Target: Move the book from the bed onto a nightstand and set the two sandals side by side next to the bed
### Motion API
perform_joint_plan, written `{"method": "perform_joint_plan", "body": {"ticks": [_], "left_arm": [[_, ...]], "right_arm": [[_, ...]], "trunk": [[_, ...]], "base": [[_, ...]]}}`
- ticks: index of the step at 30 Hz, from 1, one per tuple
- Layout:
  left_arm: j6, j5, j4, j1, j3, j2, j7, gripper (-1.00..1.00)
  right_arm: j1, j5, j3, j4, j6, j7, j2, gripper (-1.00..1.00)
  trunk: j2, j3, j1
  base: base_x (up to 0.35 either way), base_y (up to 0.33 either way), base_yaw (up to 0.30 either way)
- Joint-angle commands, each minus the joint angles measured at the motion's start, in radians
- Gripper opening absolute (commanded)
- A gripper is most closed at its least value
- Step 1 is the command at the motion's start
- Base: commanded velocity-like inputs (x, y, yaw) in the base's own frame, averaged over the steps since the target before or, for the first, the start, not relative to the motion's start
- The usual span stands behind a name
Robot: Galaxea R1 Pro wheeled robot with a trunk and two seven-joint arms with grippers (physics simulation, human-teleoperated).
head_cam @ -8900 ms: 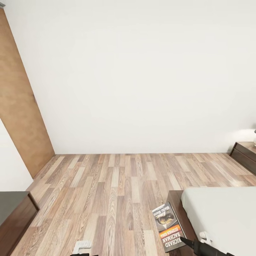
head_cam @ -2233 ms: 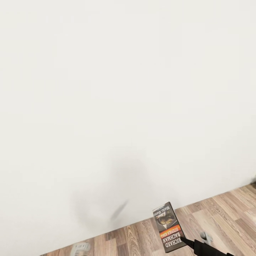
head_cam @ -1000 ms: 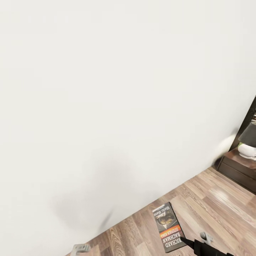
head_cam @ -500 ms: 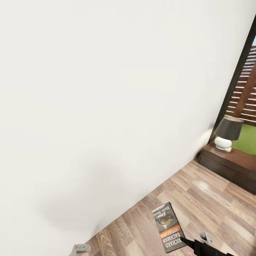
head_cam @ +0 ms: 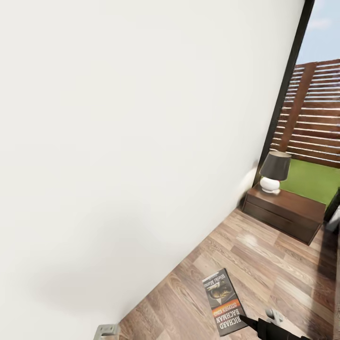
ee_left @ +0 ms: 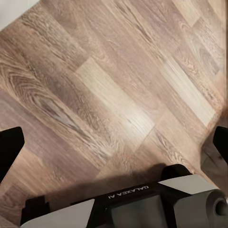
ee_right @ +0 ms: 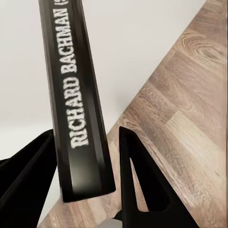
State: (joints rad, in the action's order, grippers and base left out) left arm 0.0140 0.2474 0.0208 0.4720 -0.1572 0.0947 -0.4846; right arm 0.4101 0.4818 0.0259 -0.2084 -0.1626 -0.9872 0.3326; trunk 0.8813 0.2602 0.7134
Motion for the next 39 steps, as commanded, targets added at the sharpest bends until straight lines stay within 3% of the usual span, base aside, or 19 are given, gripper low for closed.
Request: {"method": "perform_joint_plan", "body": {"ticks": [1, 14, 24, 39], "left_arm": [[0.001, 0.009, 0.000, 0.001, -0.008, 0.000, -0.003, 1.00], [0.002, 0.009, 0.000, 0.000, -0.008, 0.000, -0.003, 1.00], [0.002, 0.009, 0.000, 0.000, -0.008, 0.000, -0.003, 1.00], [0.003, 0.009, 0.000, 0.000, -0.008, 0.001, -0.003, 1.00]], "right_arm": [[0.001, 0.011, 0.000, 0.000, -0.011, -0.002, 0.000, -1.00], [0.001, 0.011, 0.000, 0.000, -0.011, -0.002, 0.000, -1.00], [0.001, 0.011, 0.000, 0.000, -0.011, -0.003, 0.000, -1.00], [0.001, 0.011, 0.000, 0.000, -0.011, -0.002, 0.000, -1.00]], "trunk": [[0.001, 0.001, 0.001], [0.001, 0.001, 0.001], [0.001, 0.001, 0.001], [0.001, 0.001, 0.001]], "base": [[0.273, 0.000, -0.279], [0.166, 0.000, -0.261], [0.023, 0.005, -0.026], [0.246, 0.147, -0.010]]}}
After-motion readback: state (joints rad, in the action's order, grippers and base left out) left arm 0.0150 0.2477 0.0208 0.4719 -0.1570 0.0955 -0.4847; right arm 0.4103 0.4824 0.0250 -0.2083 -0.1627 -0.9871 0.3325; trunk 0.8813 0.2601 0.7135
